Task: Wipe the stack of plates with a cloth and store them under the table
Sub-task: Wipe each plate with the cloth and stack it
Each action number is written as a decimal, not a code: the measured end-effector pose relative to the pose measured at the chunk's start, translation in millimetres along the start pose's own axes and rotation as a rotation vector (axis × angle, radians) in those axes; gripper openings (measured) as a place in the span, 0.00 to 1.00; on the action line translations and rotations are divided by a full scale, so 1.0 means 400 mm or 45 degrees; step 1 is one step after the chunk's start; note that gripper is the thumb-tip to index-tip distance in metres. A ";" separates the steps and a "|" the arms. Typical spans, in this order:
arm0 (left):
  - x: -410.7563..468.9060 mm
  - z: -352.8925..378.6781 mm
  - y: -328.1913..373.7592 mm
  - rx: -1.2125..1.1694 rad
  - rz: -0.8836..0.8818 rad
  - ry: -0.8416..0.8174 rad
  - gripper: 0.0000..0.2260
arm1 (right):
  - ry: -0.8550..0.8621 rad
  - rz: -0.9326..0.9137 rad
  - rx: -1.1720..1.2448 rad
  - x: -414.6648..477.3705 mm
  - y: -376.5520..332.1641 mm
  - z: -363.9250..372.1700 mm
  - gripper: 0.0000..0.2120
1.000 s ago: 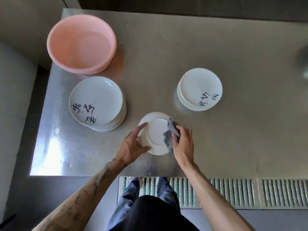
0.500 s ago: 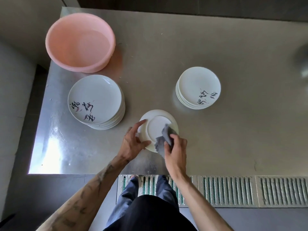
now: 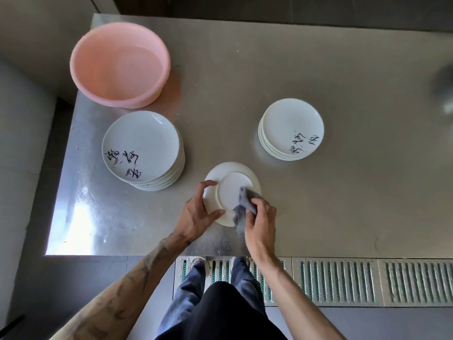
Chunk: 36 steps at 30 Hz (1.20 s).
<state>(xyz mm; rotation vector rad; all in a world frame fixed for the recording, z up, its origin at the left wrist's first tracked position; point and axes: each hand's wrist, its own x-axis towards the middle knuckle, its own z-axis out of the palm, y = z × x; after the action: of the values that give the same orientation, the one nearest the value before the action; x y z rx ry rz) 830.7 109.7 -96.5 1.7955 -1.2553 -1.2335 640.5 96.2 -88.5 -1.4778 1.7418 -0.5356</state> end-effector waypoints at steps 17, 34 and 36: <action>0.035 0.012 0.026 -0.243 -0.106 0.093 0.19 | 0.081 0.035 0.013 0.037 -0.027 0.004 0.11; 0.028 -0.018 0.031 -0.087 -0.073 -0.058 0.31 | 0.074 0.104 0.048 0.036 -0.017 0.001 0.11; 0.036 -0.022 0.033 -0.082 -0.092 -0.018 0.32 | 0.064 0.122 0.038 0.062 -0.017 -0.008 0.11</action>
<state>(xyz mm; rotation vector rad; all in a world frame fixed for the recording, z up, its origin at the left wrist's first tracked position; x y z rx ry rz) 835.8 91.4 -86.9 1.8027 -1.1547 -1.3133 641.7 70.4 -88.4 -1.3630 1.8257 -0.5506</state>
